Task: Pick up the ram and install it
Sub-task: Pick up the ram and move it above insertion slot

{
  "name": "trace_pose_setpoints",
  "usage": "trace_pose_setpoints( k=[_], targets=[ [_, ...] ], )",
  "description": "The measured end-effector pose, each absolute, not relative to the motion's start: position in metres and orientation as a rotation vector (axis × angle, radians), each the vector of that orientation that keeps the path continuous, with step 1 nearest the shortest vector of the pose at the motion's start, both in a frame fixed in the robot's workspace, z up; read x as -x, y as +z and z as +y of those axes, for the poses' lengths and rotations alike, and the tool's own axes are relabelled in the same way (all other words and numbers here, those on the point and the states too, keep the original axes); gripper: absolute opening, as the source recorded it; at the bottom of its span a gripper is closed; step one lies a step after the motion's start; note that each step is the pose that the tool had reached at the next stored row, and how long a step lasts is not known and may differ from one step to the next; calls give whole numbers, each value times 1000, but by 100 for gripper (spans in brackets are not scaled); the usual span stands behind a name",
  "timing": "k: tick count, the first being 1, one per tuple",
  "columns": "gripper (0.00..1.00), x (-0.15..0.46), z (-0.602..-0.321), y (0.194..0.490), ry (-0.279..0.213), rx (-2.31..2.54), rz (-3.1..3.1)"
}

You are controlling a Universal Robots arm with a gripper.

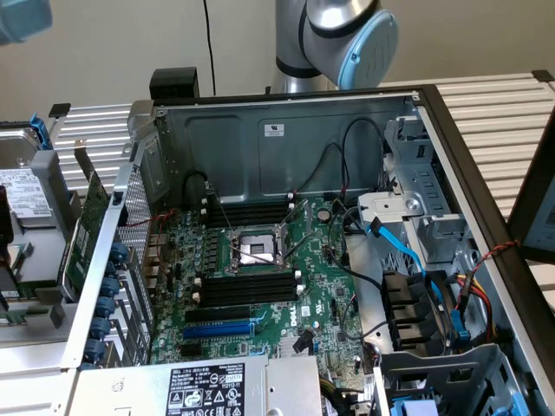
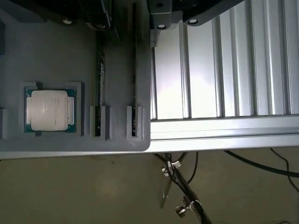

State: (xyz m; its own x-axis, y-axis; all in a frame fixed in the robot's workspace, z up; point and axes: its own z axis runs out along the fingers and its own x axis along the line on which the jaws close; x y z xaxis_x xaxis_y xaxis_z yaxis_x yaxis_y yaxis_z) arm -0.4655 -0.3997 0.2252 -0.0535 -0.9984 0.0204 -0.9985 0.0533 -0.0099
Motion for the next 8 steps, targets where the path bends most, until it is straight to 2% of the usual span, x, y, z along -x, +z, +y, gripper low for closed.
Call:
trace_pose_setpoints(
  k=[8],
  targets=[
    [36, 466, -400, 213, 29, -2158, -2276]
  ],
)
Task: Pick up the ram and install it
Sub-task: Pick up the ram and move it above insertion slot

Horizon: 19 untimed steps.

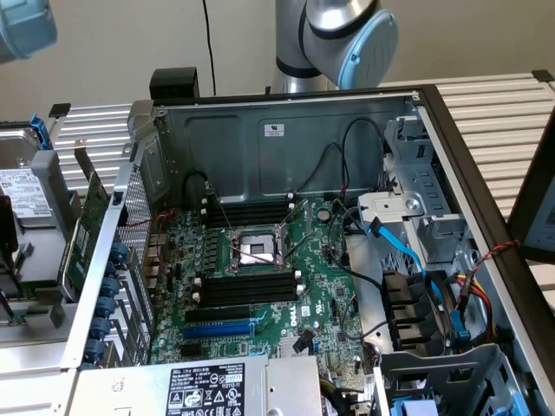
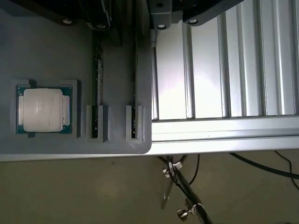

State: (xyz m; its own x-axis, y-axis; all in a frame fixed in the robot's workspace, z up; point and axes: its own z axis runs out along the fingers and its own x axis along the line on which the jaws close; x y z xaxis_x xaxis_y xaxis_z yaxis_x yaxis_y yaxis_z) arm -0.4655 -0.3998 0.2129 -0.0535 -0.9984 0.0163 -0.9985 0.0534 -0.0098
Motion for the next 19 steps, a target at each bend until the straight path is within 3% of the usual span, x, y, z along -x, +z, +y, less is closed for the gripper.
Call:
trace_pose_setpoints(
  k=[15, 17, 19],
  targets=[
    [35, 468, -400, 198, 24, -2160, -2278],
    [22, 468, -400, 199, 23, -2160, -2279],
    [16, 468, -400, 200, 23, -2160, -2279]
  ],
)
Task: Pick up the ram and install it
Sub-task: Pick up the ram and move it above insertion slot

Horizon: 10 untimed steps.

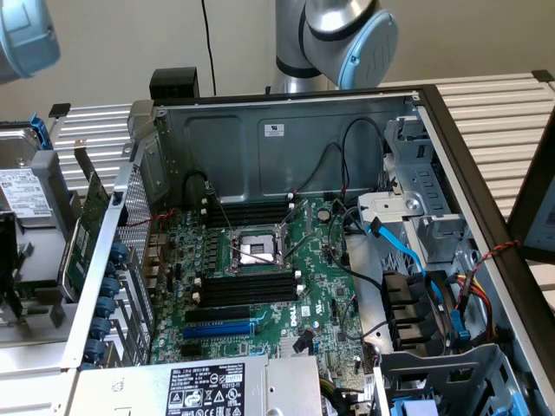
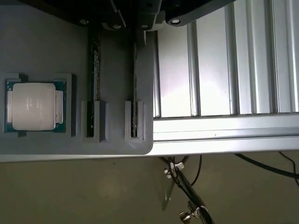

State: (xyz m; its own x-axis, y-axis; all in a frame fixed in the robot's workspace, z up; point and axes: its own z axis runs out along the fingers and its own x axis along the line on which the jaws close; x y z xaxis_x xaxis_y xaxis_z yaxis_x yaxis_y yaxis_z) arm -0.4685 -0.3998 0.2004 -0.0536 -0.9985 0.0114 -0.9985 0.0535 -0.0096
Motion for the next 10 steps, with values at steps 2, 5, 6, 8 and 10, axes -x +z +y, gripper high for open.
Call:
trace_pose_setpoints(
  k=[2, 5, 6, 8, 10],
  targets=[
    [12, 468, -400, 209, 23, -2160, -2279],
    [12, 468, -400, 222, 23, -2160, -2279],
    [12, 468, -400, 226, 23, -2160, -2279],
    [12, 468, -400, 234, 24, -2160, -2279],
    [12, 468, -401, 243, 24, -2160, -2279]
  ],
)
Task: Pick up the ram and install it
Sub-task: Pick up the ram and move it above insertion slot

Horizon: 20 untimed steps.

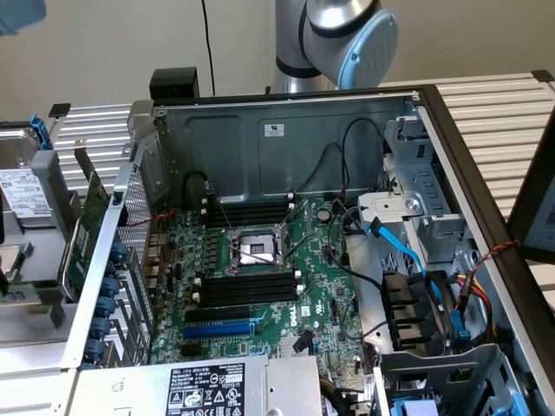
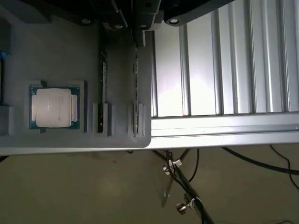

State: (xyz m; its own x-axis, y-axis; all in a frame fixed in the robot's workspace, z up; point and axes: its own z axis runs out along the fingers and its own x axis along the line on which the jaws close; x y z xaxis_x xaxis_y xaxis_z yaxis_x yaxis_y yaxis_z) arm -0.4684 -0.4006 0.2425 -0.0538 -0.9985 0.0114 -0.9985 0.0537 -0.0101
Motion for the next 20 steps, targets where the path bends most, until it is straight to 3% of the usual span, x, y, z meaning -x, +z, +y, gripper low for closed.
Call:
trace_pose_setpoints(
  k=[20],
  targets=[
    [12, 456, -408, 334, 21, -2157, -2280]
  ],
)
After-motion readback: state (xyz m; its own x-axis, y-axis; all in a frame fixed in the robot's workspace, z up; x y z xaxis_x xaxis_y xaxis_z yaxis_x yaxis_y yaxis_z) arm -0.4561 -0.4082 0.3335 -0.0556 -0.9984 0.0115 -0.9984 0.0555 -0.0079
